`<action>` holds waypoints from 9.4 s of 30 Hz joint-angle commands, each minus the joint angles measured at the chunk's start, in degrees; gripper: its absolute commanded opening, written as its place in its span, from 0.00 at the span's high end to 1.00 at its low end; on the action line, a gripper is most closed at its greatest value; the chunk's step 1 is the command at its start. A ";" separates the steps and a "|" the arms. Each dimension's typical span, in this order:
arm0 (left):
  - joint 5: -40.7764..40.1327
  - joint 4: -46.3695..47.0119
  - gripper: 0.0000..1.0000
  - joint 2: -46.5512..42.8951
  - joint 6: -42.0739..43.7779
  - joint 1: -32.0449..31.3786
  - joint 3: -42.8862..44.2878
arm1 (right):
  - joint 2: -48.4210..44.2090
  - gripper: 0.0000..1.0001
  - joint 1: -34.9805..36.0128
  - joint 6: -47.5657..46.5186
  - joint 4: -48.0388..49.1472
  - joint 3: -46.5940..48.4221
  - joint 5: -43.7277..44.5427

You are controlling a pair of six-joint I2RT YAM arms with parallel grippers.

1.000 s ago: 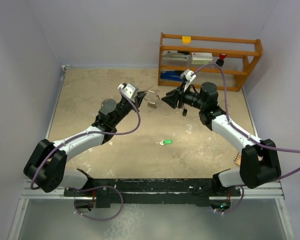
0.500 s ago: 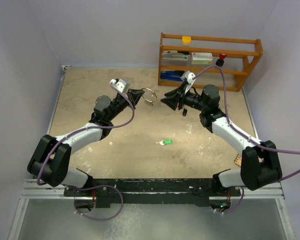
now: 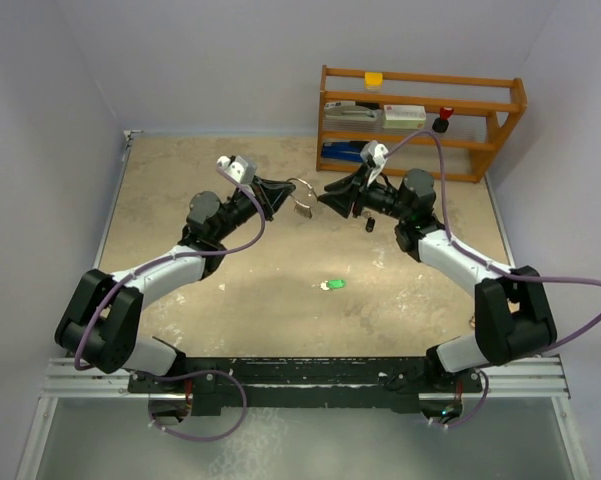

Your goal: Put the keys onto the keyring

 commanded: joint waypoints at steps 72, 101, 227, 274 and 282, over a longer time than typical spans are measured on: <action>-7.41 -8.59 1.00 -2.50 -7.29 -2.85 3.34 | -10.01 0.70 -0.77 -0.96 -6.10 -0.60 6.97; 16.19 6.55 1.00 9.50 -21.58 0.77 9.58 | -6.14 0.71 -0.90 1.68 6.03 -1.06 -4.67; -6.58 -26.35 0.35 -2.53 -1.05 2.88 6.28 | 3.70 1.00 21.48 -54.91 -50.87 25.16 52.19; -4.84 19.63 0.34 8.55 -63.68 3.83 0.95 | 1.12 1.00 21.87 -75.52 -38.45 22.37 48.25; -1.57 24.15 0.45 11.48 -69.67 3.65 2.19 | 2.35 1.00 22.00 -75.94 -38.94 23.71 47.85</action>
